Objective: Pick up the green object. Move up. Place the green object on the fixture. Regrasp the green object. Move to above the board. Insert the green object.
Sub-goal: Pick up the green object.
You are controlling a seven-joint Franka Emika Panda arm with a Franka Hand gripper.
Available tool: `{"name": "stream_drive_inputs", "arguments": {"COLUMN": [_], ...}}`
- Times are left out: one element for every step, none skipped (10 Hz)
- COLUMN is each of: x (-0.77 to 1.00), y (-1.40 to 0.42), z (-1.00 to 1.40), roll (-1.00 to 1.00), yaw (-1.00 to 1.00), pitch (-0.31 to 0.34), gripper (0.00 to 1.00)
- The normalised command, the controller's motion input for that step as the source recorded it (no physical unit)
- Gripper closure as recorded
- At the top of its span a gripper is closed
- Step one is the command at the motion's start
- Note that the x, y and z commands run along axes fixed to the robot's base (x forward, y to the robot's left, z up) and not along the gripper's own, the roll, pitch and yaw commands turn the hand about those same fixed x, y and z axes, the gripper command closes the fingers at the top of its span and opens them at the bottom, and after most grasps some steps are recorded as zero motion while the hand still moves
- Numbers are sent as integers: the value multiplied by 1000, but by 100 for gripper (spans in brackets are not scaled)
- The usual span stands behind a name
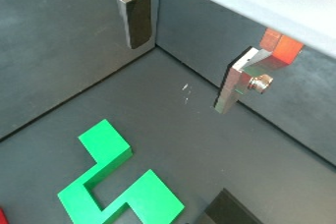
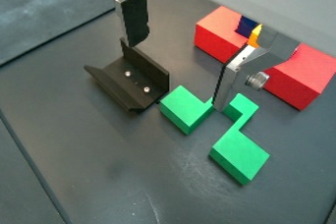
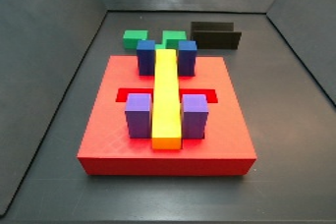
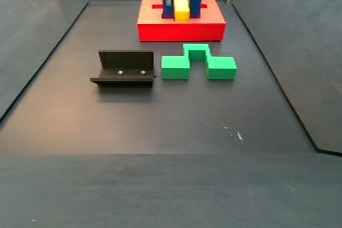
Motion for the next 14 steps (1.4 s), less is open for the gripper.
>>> {"name": "stream_drive_inputs", "arguments": {"x": [226, 297, 337, 351, 331, 309, 226, 49, 0, -111, -303, -303, -251, -177], "y": [-311, -563, -649, -651, -626, -614, -586, -491, -351, -203, -140, -200, -220, -257], "z": [-203, -137, -97, -97, -123, -171, -257, -483, -626, -620, -477, -537, -609, -531], "roll": [114, 269, 336, 327, 297, 269, 223, 184, 111, 16, -54, -34, 0, 0], "yaw": [0, 0, 0, 0, 0, 0, 0, 0, 0, 0, 0, 0, 0, 0], "pitch": [3, 100, 141, 144, 121, 83, 0, -70, -166, -224, -283, -316, -331, -286], "gripper": [0, 0, 0, 0, 0, 0, 0, 0, 0, 0, 0, 0, 0, 0]}}
